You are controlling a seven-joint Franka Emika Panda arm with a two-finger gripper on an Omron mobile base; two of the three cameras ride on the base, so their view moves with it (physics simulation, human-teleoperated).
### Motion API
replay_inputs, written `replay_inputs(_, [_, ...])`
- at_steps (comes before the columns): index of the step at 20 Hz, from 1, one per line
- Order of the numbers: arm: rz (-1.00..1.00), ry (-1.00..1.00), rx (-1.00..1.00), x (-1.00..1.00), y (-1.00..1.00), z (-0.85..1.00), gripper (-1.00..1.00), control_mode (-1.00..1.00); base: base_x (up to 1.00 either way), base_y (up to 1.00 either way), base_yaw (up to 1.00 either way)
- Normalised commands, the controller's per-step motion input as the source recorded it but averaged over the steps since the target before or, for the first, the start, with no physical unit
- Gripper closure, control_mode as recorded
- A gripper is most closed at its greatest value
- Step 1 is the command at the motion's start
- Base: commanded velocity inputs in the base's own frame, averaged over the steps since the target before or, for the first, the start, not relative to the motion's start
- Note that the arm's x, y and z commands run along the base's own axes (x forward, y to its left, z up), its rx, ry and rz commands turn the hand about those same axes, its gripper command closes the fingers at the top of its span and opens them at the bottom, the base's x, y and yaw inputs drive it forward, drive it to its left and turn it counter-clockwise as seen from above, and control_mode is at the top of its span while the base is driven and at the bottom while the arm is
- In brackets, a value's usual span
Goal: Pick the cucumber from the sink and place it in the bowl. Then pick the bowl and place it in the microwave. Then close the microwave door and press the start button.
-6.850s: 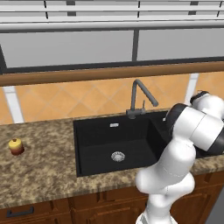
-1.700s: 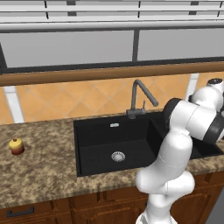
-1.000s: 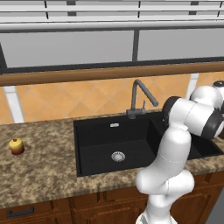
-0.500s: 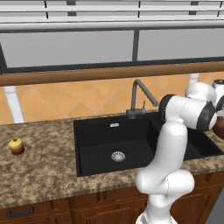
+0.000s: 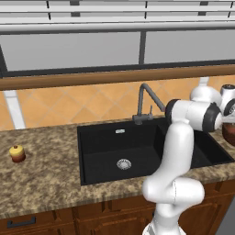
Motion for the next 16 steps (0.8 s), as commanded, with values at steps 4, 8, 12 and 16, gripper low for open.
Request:
replay_inputs(4, [0.00,0.05,0.00,0.23,-0.16,-0.19,-1.00,-1.00,0.00,0.00,0.00])
replay_inputs(8, [0.00,0.01,0.00,0.08,-0.07,-0.23,-1.00,-1.00,0.00,0.00,0.00])
replay_inputs(12, [0.00,0.04,0.00,0.03,0.00,-0.32,-1.00,-1.00,0.00,0.00,0.00])
replay_inputs(16, [0.00,0.01,0.00,0.02,0.00,-0.25,-1.00,-1.00,0.00,0.00,0.00])
